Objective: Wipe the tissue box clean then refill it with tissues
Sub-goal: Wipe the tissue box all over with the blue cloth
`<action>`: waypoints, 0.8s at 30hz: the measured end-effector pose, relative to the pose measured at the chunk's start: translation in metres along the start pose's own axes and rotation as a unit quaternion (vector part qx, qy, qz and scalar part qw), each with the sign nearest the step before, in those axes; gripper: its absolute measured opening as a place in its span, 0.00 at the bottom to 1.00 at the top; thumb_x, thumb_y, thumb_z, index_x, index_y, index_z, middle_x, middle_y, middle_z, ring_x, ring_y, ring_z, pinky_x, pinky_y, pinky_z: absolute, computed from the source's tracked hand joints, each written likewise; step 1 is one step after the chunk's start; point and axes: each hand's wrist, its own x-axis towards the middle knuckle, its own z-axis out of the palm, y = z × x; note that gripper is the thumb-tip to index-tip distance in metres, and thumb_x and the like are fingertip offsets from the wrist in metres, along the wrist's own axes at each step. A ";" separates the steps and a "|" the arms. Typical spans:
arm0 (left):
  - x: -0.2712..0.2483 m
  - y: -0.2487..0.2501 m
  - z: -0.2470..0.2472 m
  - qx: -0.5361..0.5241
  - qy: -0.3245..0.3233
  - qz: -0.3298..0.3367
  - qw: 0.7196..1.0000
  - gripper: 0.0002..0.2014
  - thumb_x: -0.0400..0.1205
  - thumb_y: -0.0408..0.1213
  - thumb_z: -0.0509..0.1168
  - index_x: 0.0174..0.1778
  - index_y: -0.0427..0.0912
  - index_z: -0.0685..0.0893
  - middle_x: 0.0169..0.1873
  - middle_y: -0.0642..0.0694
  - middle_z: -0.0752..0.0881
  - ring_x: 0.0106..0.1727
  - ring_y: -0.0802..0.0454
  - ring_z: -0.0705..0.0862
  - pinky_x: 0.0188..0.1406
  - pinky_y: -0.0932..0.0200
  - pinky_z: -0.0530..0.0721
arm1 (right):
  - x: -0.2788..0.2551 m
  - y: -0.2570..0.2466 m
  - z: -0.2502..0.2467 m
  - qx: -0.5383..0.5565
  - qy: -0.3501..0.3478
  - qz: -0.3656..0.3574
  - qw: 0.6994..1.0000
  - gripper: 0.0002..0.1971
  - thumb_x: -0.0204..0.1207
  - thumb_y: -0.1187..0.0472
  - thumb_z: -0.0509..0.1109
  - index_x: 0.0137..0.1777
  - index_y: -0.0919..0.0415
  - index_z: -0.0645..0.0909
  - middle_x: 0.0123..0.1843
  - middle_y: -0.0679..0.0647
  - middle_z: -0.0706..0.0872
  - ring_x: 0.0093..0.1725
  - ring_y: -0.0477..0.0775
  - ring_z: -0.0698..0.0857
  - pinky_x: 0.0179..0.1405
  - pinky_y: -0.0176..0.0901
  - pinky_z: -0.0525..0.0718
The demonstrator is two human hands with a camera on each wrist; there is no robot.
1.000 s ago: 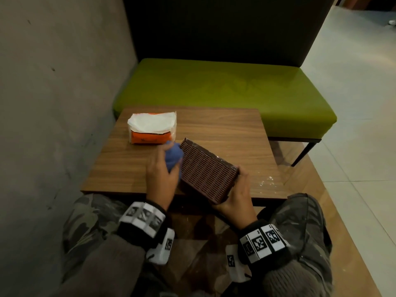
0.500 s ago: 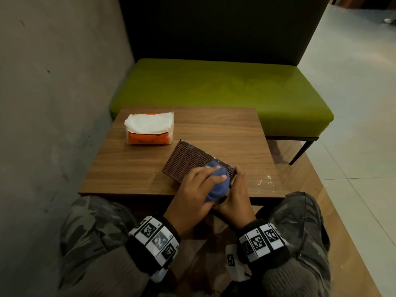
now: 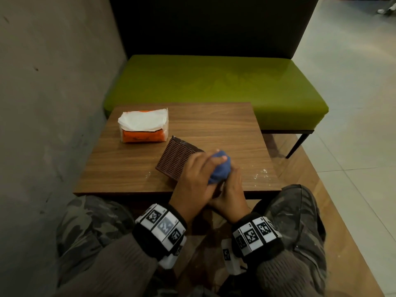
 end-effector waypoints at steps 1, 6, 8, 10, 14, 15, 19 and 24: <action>0.008 -0.001 -0.001 -0.007 0.027 -0.034 0.999 0.28 0.69 0.25 0.68 0.64 0.48 0.73 0.63 0.44 0.80 0.62 0.50 0.73 0.65 0.56 0.73 | 0.001 -0.003 0.000 0.002 0.006 -0.017 1.000 0.47 0.58 0.57 0.84 0.74 0.61 0.62 0.63 0.47 0.68 0.62 0.46 0.72 0.62 0.31 0.72; 0.005 0.007 0.008 0.013 -0.042 0.039 0.998 0.31 0.67 0.23 0.69 0.65 0.47 0.73 0.66 0.42 0.79 0.65 0.47 0.72 0.69 0.53 0.70 | -0.001 -0.001 0.005 -0.020 0.005 -0.040 0.999 0.41 0.67 0.52 0.77 0.77 0.60 0.60 0.72 0.51 0.68 0.73 0.45 0.67 0.73 0.30 0.64; 0.004 0.005 0.003 0.009 -0.057 0.063 0.996 0.29 0.68 0.26 0.68 0.66 0.47 0.73 0.66 0.43 0.78 0.64 0.47 0.73 0.68 0.55 0.71 | -0.001 0.001 0.004 -0.032 0.005 -0.044 0.999 0.43 0.65 0.56 0.80 0.76 0.62 0.62 0.72 0.51 0.68 0.73 0.46 0.68 0.73 0.33 0.67; 0.013 -0.006 0.000 -0.007 -0.003 -0.006 1.000 0.27 0.71 0.28 0.67 0.65 0.48 0.72 0.62 0.43 0.79 0.62 0.48 0.75 0.63 0.55 0.74 | -0.001 0.000 0.002 -0.007 0.015 -0.032 0.999 0.47 0.58 0.57 0.85 0.73 0.58 0.61 0.65 0.48 0.67 0.65 0.47 0.71 0.63 0.32 0.70; 0.028 -0.020 0.000 -0.003 0.113 -0.140 0.984 0.23 0.72 0.28 0.71 0.63 0.43 0.76 0.56 0.42 0.81 0.60 0.45 0.77 0.59 0.51 0.77 | 0.003 -0.001 0.002 0.005 0.033 -0.030 0.999 0.52 0.54 0.53 0.87 0.74 0.53 0.57 0.64 0.47 0.66 0.64 0.45 0.70 0.63 0.32 0.69; 0.026 -0.015 0.001 -0.002 0.105 -0.132 0.986 0.23 0.72 0.28 0.71 0.63 0.42 0.76 0.57 0.42 0.81 0.61 0.45 0.77 0.60 0.52 0.77 | 0.004 0.000 0.003 0.007 0.034 -0.030 0.999 0.52 0.54 0.53 0.87 0.74 0.53 0.57 0.64 0.47 0.66 0.64 0.46 0.70 0.64 0.34 0.70; 0.010 0.000 0.001 -0.014 -0.053 0.061 0.997 0.25 0.70 0.30 0.65 0.65 0.45 0.73 0.63 0.39 0.80 0.65 0.48 0.73 0.68 0.60 0.70 | 0.005 -0.001 0.001 0.000 0.014 -0.039 0.999 0.49 0.60 0.58 0.84 0.75 0.50 0.55 0.68 0.46 0.65 0.69 0.42 0.67 0.72 0.35 0.68; 0.038 -0.030 -0.008 -0.005 0.073 -0.122 0.990 0.23 0.72 0.28 0.71 0.62 0.43 0.75 0.57 0.42 0.81 0.59 0.53 0.75 0.60 0.54 0.76 | 0.006 0.000 0.000 0.003 0.027 -0.024 0.999 0.54 0.54 0.55 0.87 0.76 0.60 0.58 0.64 0.47 0.67 0.64 0.44 0.69 0.62 0.27 0.66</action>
